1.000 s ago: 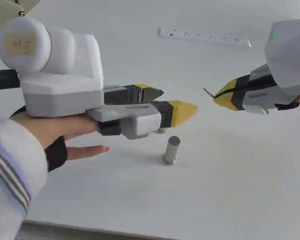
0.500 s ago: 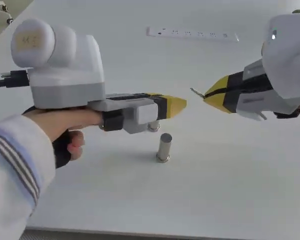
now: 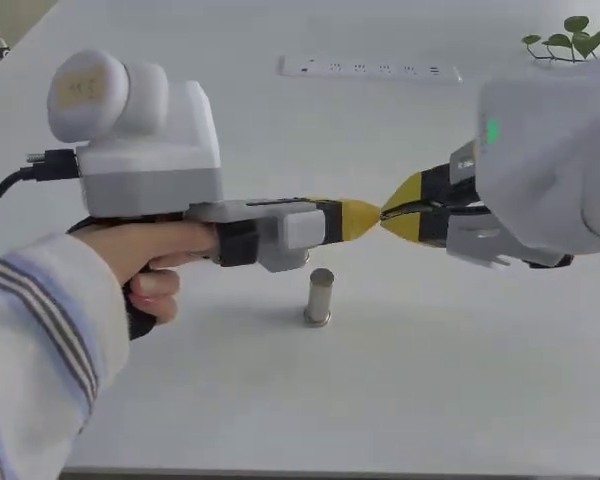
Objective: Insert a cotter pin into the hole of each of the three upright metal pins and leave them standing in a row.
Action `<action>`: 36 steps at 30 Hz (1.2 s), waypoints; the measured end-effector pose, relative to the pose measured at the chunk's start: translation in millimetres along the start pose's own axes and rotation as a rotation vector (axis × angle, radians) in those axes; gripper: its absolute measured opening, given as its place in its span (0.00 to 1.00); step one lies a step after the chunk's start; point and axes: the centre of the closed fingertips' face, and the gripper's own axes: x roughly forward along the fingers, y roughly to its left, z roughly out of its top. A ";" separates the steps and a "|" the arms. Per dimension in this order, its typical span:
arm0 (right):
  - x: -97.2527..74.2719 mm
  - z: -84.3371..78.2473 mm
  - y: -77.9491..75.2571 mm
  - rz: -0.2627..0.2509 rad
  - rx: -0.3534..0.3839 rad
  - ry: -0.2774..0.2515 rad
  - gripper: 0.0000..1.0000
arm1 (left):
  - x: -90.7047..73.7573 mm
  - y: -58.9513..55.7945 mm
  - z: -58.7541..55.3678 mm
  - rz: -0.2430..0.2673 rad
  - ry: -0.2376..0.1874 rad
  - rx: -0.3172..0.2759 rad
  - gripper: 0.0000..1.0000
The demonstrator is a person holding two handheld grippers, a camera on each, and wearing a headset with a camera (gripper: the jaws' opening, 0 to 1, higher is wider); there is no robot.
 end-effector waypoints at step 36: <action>2.3 12.0 6.6 -0.007 -0.072 -0.019 0.00 | -8.4 -1.1 -11.5 -0.004 0.059 0.047 0.00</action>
